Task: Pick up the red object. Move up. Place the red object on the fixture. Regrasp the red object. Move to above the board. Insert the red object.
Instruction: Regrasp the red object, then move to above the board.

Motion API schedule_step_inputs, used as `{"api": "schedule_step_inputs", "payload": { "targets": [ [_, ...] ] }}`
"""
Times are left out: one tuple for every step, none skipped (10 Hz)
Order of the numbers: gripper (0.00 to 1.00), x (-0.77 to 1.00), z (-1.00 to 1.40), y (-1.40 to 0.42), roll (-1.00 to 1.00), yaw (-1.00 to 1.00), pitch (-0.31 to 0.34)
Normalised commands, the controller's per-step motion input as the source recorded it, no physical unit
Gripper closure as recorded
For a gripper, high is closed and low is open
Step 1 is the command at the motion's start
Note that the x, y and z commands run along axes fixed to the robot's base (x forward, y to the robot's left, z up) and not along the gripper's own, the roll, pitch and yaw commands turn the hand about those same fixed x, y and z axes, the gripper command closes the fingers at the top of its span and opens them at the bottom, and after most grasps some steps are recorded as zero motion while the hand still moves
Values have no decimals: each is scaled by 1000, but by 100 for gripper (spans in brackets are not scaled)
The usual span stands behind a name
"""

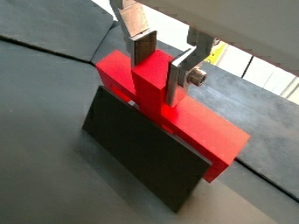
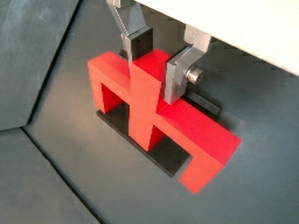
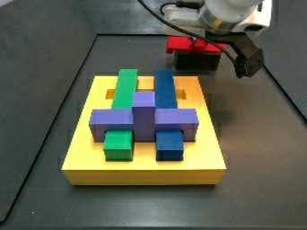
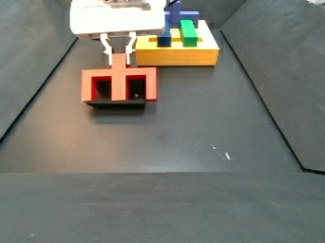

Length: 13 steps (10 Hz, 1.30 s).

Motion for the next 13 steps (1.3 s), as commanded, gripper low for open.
{"api": "schedule_step_inputs", "payload": {
  "targets": [
    [100, 0, 0, 0, 0, 0, 0],
    [100, 0, 0, 0, 0, 0, 0],
    [100, 0, 0, 0, 0, 0, 0],
    [100, 0, 0, 0, 0, 0, 0],
    [100, 0, 0, 0, 0, 0, 0],
    [100, 0, 1400, 0, 0, 0, 0],
    [100, -1, 1400, -5, 16, -17, -12],
    [100, -20, 1400, -8, -17, -21, -12],
    [100, -11, 1400, 6, 16, -15, -3],
    [100, 2, 1400, -14, 16, -20, 39],
    [100, 15, 1400, -11, 3, -22, 54],
    [100, 26, 1400, -15, -8, -14, 73],
    [100, 21, 763, -10, 3, -12, 78]
  ]
}}
